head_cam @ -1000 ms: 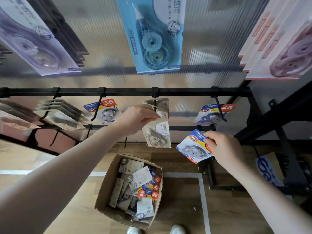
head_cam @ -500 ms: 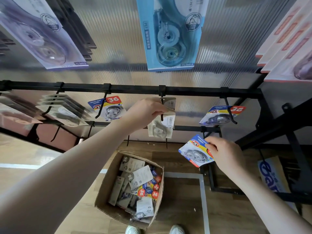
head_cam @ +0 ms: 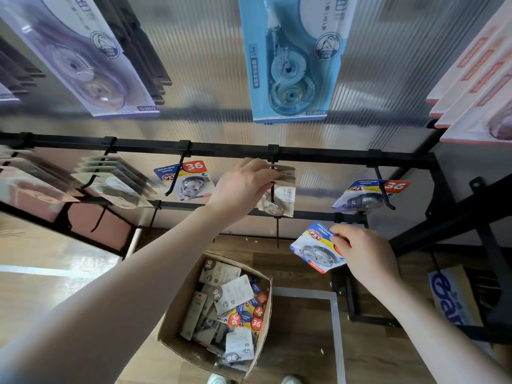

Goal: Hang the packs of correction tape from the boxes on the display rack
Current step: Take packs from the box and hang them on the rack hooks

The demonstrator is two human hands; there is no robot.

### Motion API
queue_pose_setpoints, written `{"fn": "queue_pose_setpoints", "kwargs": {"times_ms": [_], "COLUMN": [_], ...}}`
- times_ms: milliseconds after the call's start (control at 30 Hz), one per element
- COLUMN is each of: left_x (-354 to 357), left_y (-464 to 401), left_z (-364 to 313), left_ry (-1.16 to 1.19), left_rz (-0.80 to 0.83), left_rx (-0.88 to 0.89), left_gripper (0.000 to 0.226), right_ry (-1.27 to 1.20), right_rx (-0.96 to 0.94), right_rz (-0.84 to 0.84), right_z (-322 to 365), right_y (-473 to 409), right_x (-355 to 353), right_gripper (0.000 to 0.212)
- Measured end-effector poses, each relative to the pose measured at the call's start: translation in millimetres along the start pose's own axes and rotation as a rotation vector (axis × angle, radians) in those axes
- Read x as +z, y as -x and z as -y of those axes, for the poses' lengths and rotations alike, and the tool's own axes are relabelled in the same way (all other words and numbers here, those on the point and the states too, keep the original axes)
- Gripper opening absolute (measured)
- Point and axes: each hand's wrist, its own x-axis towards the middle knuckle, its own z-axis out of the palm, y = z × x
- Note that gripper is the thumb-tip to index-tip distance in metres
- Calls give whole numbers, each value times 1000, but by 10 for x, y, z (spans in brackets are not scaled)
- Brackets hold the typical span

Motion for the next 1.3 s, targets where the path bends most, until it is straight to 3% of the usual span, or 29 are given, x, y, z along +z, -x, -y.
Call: {"fn": "queue_pose_setpoints", "kwargs": {"times_ms": [167,400,800,1000,1300], "left_x": [-195,-512,-917,-909,-752], "left_y": [356,1124,2103,2350,2395], "left_z": [104,437,1537,1931,1961], "left_ry": [-62,-122,-125,-96,-63], "left_rz": [-26,-17,10,5,10], "left_rx": [-70,-155,-234,-247,-264], "left_gripper": [26,29,35,29,26], "right_ry": [8,6,62,82,56], "right_rx": [-29,-88,-78,-173,-392], "right_rz": [-59,-73,-149,-232,-325], "right_z": [202,767,2006,2359,2530], "right_y": [-10,30,-79,-274,-610], "right_x": [82,249,692,815,724], "right_gripper": [20,24,21,14,5]}}
